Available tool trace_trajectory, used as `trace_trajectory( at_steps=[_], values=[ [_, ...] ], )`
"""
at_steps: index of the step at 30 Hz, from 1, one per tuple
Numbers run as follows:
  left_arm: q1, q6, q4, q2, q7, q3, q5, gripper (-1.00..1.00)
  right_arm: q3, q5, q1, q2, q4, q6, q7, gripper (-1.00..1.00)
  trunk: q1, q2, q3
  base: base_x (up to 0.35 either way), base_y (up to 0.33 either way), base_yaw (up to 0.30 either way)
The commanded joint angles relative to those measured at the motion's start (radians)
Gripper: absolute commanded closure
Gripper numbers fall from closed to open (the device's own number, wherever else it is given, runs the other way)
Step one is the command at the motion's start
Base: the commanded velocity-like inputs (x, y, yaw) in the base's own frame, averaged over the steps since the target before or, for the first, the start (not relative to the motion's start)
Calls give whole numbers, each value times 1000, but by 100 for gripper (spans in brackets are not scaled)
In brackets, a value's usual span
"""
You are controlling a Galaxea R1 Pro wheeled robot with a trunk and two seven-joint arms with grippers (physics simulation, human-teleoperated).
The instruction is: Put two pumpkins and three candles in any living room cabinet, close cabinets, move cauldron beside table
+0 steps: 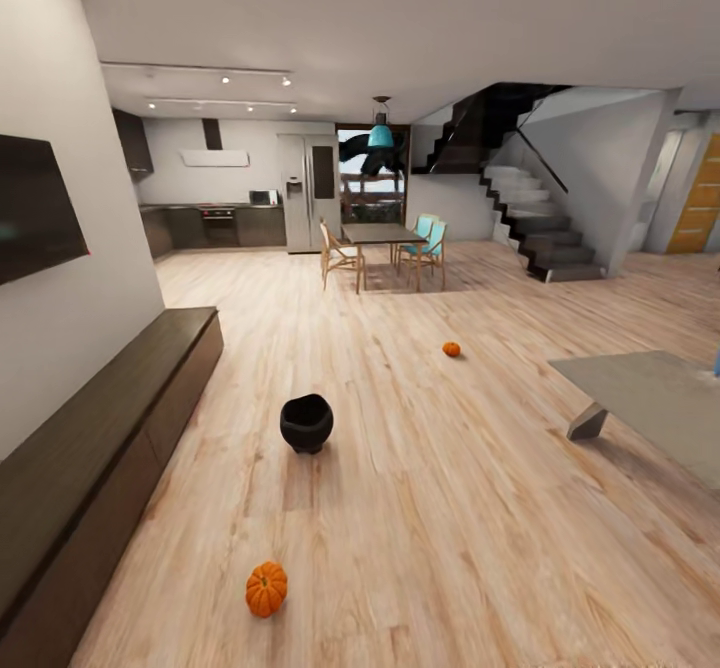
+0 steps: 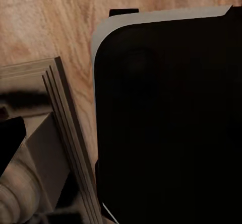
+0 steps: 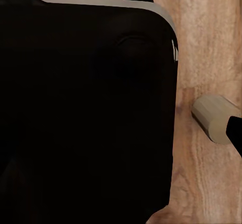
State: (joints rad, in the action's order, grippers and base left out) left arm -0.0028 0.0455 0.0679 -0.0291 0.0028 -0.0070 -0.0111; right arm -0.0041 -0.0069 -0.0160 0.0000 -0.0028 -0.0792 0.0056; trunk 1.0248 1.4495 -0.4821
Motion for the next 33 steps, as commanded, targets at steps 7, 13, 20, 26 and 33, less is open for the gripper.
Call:
trace_trajectory(
  at_steps=[7, 13, 20, 26, 33],
  values=[
    [0, 4, 0, -1, 0, -1, -1, -100, 0, -1, -1, 0, 1, -4, 1, -100, 0, 0, -1, 207, -39, -253],
    [0, 3, 0, -1, 0, -1, -1, -100, 0, -1, -1, 0, 1, -4, 1, -100, 0, 0, -1, 258, 85, -74],
    [0, 4, 0, 0, 0, -1, -1, -100, 0, -1, -1, 0, 1, -4, 1, -100, 0, 0, -1, 267, 88, -106],
    [0, 3, 0, 0, 0, -1, -1, -100, 0, -1, -1, 0, 1, -4, 1, -100, 0, 0, -1, 266, 8, -242],
    [0, 4, 0, -1, 0, -1, -1, -100, 0, -1, -1, 0, 1, -4, 1, -100, 0, 0, -1, 265, 1, -250]
  ],
)
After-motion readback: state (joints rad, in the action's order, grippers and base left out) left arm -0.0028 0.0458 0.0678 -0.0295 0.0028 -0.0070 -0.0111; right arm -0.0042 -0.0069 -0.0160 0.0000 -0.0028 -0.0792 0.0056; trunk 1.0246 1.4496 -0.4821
